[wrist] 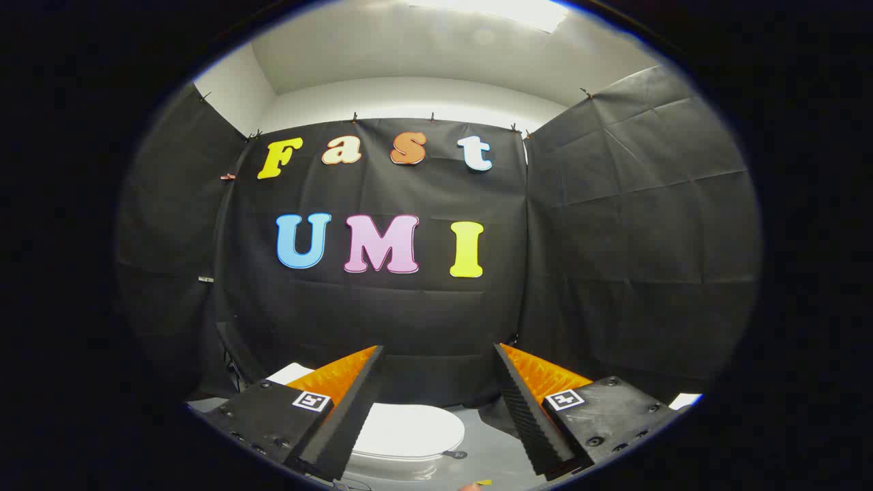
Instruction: Open the toilet lid.
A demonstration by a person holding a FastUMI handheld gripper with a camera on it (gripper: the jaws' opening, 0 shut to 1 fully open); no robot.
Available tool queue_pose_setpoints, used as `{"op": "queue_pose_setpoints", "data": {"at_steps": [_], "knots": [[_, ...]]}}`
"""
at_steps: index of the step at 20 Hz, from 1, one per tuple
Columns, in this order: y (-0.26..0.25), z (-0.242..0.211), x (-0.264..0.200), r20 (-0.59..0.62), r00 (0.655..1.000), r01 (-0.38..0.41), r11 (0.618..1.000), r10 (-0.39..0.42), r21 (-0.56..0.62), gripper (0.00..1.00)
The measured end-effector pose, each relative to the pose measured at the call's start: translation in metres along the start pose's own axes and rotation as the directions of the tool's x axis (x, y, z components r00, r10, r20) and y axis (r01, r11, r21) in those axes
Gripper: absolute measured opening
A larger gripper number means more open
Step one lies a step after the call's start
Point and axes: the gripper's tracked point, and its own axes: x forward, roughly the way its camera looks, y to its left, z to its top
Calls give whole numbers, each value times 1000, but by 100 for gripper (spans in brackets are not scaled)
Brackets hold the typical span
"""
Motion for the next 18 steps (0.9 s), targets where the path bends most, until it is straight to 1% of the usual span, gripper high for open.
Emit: {"op": "queue_pose_setpoints", "data": {"at_steps": [18], "knots": [[-1, 6, -1, 22, 1000, 7, 1000, -7, -10, 98]]}}
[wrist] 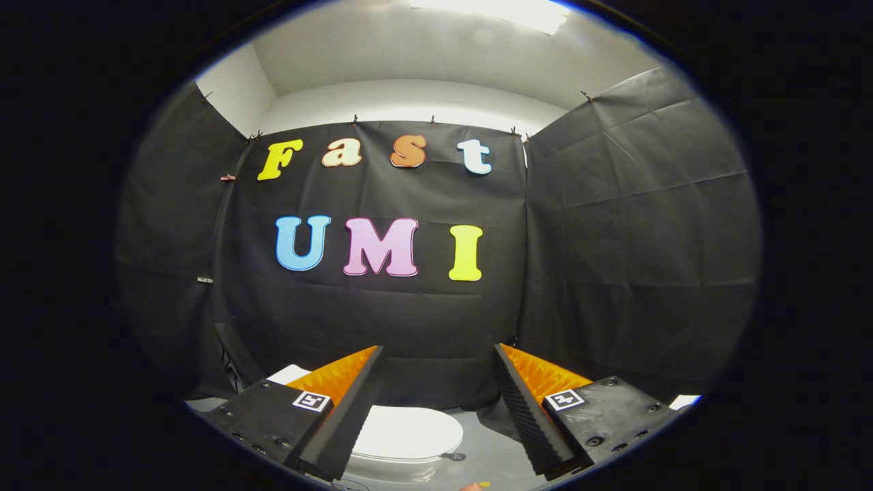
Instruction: Open the toilet lid.
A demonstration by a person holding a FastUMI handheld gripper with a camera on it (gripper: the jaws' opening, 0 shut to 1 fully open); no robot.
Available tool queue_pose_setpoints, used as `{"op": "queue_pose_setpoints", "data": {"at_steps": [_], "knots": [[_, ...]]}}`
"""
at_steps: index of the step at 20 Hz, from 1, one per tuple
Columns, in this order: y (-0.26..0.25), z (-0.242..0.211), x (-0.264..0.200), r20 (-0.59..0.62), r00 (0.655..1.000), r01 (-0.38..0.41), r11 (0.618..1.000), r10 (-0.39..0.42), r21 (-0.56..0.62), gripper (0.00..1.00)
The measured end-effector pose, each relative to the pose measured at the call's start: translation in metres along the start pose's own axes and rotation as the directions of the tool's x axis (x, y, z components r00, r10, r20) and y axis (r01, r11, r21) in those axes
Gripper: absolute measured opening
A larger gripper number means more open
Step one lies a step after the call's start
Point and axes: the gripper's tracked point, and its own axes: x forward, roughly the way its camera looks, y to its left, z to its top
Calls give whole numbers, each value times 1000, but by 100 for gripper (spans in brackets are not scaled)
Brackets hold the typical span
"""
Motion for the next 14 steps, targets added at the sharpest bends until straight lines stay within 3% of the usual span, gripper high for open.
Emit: {"op": "queue_pose_setpoints", "data": {"at_steps": [14], "knots": [[0, -59, 39, 8, 1000, -17, 999, 17, -39, 98]]}}
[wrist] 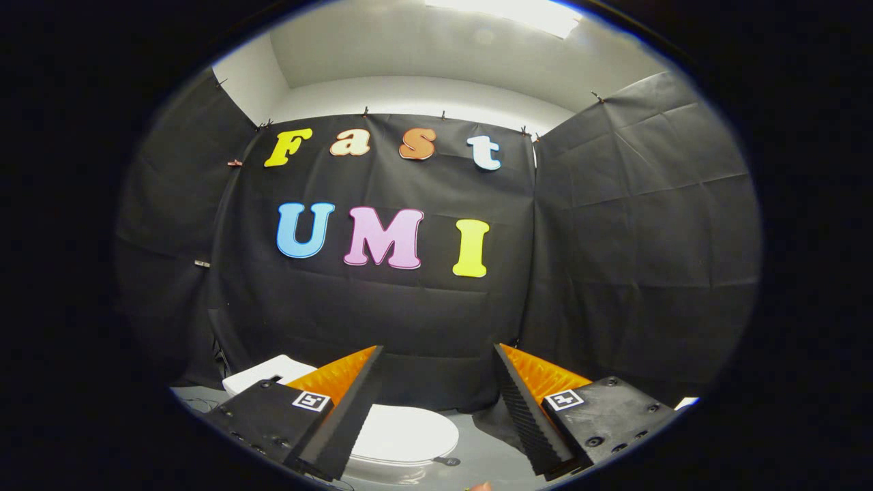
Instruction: Open the toilet lid.
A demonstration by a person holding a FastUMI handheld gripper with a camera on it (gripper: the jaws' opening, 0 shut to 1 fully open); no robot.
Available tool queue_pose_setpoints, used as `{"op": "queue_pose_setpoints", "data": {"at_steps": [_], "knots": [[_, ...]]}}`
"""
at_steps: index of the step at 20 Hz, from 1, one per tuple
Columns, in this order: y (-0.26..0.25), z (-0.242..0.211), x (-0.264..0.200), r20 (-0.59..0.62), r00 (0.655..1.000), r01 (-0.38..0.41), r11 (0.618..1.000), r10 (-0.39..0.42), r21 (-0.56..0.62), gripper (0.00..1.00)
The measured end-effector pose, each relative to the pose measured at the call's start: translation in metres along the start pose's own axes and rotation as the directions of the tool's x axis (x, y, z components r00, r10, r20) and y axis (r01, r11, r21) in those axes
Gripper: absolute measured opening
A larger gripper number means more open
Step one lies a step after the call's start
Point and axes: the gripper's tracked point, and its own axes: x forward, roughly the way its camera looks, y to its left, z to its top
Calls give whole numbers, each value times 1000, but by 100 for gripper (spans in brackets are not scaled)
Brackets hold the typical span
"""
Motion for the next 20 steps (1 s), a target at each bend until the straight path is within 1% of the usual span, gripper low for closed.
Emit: {"op": "queue_pose_setpoints", "data": {"at_steps": [3, 6, 7, 9, 11, 17, 20], "knots": [[0, -16, 9, 35, 999, -14, 1000, 14, 3, 98], [-7, -49, 24, 61, 998, -11, 999, 13, -35, 98], [-10, -62, 29, 50, 999, -8, 999, 10, -42, 98], [-9, -98, 36, -9, 1000, -24, 999, 24, -39, 98], [-14, -129, 43, -58, 998, -24, 999, 22, -42, 98], [-36, -204, 60, -99, 995, -10, 1000, 8, -17, 98], [-40, -232, 67, -79, 996, -36, 999, 34, -16, 98]]}}
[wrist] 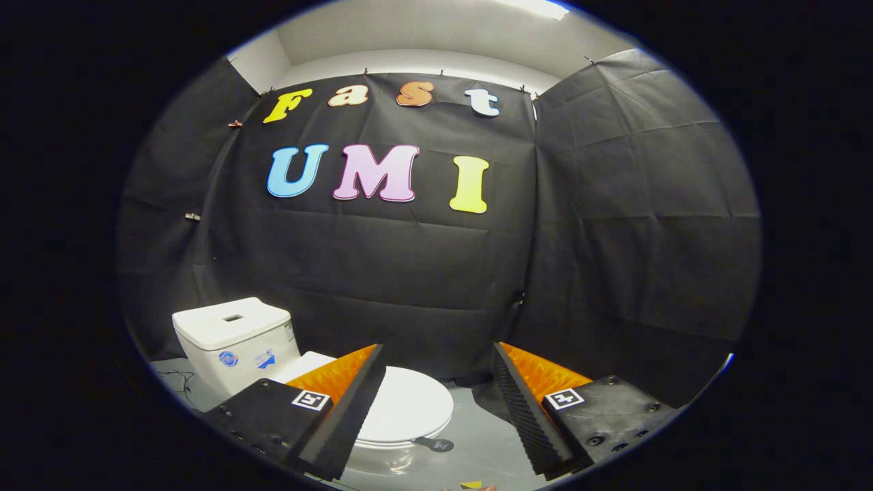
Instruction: Open the toilet lid.
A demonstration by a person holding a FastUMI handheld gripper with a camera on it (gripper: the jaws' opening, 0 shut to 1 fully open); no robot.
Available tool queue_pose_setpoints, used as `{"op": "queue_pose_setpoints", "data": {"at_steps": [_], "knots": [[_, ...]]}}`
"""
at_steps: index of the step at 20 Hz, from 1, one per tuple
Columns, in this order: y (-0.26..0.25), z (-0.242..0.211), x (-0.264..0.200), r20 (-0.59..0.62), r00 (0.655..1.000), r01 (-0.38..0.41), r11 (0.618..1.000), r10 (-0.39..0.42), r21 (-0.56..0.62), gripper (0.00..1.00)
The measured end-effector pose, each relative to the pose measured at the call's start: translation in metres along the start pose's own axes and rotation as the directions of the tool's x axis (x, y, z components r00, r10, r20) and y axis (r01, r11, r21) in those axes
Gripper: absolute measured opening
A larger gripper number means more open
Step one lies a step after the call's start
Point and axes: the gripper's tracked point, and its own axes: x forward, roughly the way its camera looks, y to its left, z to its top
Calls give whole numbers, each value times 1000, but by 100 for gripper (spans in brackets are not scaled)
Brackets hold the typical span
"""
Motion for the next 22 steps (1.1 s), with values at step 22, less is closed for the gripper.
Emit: {"op": "queue_pose_setpoints", "data": {"at_steps": [22], "knots": [[-63, -249, 55, -487, 834, 153, 739, 260, 657, 99]]}}
